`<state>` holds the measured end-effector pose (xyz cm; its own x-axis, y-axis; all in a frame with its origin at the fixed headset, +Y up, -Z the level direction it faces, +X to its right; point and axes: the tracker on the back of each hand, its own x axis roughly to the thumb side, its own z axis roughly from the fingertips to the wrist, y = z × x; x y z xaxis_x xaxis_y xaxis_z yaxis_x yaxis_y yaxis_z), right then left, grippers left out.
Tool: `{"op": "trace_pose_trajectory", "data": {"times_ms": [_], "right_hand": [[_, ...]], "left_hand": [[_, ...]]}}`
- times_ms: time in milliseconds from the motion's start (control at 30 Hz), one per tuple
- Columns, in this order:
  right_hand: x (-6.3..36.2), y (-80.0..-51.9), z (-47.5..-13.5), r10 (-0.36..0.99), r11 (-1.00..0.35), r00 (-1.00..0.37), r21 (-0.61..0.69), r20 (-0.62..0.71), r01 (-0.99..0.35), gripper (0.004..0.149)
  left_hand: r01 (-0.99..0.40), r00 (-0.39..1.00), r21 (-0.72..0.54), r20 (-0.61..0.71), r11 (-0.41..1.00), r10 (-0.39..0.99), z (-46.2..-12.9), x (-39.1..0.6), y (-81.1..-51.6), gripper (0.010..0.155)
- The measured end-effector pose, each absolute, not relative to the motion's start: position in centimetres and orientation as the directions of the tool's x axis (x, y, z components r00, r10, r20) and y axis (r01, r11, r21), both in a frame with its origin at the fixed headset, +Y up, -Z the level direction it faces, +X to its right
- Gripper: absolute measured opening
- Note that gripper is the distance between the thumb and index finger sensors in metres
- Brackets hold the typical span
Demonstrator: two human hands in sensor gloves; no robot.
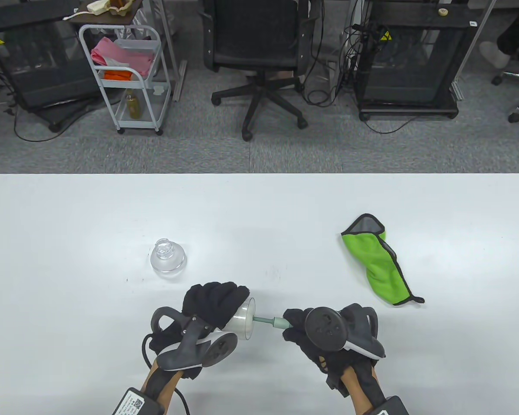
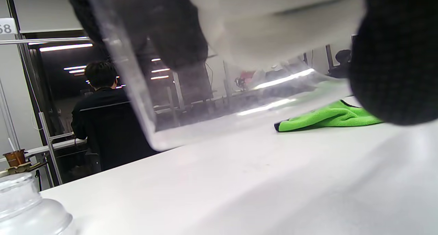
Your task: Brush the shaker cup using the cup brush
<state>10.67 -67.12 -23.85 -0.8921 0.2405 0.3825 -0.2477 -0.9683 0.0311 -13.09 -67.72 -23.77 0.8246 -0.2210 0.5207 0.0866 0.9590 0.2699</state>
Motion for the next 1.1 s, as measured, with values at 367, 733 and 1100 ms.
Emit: {"op": "trace_pose_trajectory", "data": {"times_ms": [367,733,1100], "right_hand": [[11.3,-68.4,-25.0,0.314,-0.947,-0.869,0.187,0.382,-0.26,0.052],[11.4,-67.9,-24.7,0.179,-0.978,-0.921,-0.043,0.346,-0.206,0.052],[10.0,-66.7,-23.6,0.228,-0.964,-0.865,-0.02,0.446,-0.265,0.051]], "left_hand": [[0.117,0.842,0.314,0.472,0.942,-0.262,-23.4,-13.6,-67.0,0.113],[0.118,0.83,0.285,0.498,0.951,-0.252,-23.6,-12.8,-67.5,0.113],[0.191,0.807,0.332,0.483,0.924,-0.34,-23.2,-12.1,-67.6,0.113]]}}
